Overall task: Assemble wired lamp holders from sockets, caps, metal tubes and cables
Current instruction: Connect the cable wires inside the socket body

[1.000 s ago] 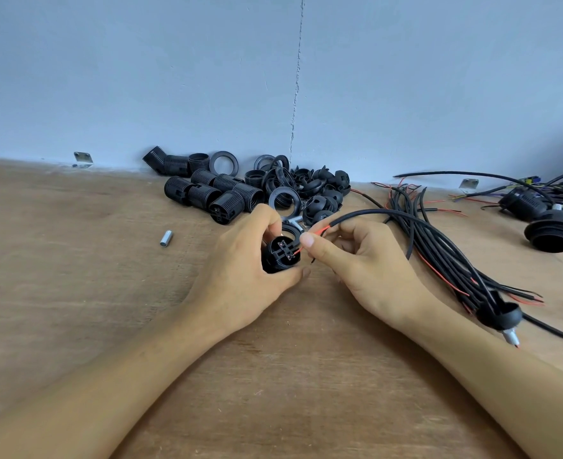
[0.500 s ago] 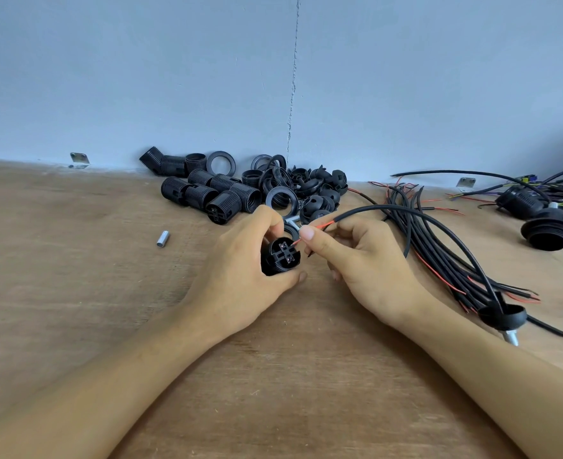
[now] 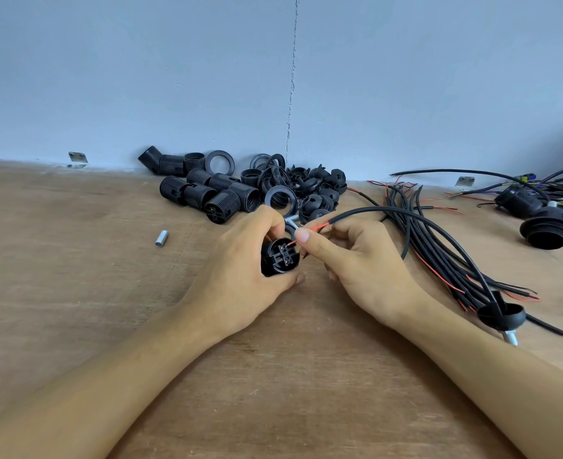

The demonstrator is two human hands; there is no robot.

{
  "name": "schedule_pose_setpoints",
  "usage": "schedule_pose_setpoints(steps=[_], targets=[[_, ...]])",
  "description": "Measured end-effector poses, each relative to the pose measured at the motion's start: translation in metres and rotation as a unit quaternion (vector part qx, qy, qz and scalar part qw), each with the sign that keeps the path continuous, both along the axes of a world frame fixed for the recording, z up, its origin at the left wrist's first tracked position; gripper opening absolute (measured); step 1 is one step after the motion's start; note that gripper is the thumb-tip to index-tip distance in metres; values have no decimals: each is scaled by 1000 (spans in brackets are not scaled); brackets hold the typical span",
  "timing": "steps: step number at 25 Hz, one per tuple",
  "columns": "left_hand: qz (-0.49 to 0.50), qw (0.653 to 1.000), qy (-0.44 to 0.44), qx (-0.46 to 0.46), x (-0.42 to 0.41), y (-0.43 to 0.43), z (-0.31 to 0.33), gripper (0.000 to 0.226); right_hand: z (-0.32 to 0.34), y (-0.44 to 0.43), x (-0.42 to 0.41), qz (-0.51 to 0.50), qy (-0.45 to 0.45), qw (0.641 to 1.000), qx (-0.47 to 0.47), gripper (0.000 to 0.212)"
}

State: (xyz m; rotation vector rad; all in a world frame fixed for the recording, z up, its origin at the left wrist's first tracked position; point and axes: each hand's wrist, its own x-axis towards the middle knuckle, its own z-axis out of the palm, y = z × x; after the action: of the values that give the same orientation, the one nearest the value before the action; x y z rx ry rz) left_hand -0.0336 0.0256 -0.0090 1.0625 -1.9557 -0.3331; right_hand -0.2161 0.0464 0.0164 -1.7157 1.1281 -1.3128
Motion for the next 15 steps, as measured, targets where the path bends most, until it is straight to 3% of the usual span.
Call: schedule_pose_setpoints(steps=[15], targets=[[12, 1000, 7, -6, 1, -2, -2, 54, -5, -1, -1, -25, 71, 997, -28, 9]])
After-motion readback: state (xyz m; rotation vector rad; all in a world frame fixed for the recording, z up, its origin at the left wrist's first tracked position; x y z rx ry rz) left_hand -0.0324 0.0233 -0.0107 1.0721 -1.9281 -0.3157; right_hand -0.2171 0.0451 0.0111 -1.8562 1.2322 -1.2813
